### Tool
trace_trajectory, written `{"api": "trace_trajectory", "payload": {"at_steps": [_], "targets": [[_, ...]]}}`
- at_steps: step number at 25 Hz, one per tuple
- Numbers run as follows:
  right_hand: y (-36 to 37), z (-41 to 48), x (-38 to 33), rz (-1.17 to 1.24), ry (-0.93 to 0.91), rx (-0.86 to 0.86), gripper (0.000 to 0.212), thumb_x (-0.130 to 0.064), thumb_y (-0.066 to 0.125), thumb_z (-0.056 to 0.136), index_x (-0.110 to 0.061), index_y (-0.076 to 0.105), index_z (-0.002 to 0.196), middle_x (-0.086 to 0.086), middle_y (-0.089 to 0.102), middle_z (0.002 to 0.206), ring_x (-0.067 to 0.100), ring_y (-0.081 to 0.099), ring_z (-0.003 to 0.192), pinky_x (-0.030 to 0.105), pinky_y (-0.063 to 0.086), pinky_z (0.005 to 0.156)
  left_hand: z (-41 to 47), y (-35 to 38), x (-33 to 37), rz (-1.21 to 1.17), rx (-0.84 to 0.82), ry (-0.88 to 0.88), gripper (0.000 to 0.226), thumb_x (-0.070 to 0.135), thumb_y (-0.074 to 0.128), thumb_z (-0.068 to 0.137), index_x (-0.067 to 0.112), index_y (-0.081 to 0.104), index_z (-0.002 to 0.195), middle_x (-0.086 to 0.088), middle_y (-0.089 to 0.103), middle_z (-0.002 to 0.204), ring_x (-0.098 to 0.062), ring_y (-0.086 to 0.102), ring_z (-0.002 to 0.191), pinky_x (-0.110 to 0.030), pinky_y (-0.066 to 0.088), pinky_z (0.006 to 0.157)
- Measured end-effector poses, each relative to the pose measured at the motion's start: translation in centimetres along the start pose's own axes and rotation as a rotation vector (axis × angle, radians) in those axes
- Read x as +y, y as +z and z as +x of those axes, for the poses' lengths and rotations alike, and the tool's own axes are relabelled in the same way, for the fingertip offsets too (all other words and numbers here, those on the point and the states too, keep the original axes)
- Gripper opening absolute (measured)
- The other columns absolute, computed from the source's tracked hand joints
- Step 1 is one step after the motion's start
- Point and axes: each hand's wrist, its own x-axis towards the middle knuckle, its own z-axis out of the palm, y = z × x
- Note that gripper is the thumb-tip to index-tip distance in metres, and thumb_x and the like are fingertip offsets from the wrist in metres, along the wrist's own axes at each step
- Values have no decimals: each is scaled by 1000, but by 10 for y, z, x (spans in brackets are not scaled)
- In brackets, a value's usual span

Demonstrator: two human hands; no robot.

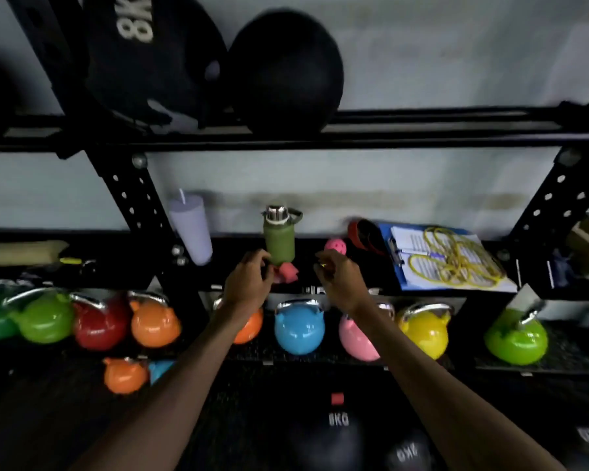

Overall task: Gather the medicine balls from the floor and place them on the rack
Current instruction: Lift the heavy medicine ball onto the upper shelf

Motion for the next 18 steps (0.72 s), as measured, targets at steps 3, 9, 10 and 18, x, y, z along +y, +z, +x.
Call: {"api": "trace_trajectory", "payload": {"at_steps": [3, 9, 10, 18], "targets": [[34, -48, 42, -23, 174, -138, 24, -12, 65, 92, -5, 67, 114, 13, 74, 107, 27, 70, 100, 34, 53, 85, -54, 42, -33, -41, -189, -116, 17, 14, 67, 87, 13, 68, 104, -7, 71, 100, -27, 67, 95, -33, 49, 80], [88, -149, 116, -61, 542, -328, 22, -16, 62, 93, -8, 67, 112, 13, 74, 106, 30, 70, 100, 39, 55, 87, -151, 131, -99, -111, -560, -347, 14, 20, 66, 88, 17, 66, 101, -5, 70, 95, -26, 68, 92, -39, 55, 82], [90, -163, 123, -62, 603, -337, 21, -19, 62, 93, -9, 68, 111, 12, 74, 104, 29, 70, 99, 35, 54, 85, -163, 141, -103, -123, -611, -377, 15, 22, 66, 89, 17, 66, 104, -6, 70, 96, -26, 68, 92, -37, 55, 82], [121, -260, 232, -96, 892, -398, 20, -19, 60, 96, -6, 69, 109, 15, 72, 111, 35, 68, 101, 38, 50, 83, -247, 251, -156, -237, -788, -609, 34, 21, 72, 90, 9, 63, 120, -14, 64, 114, -26, 63, 104, -26, 45, 83]]}}
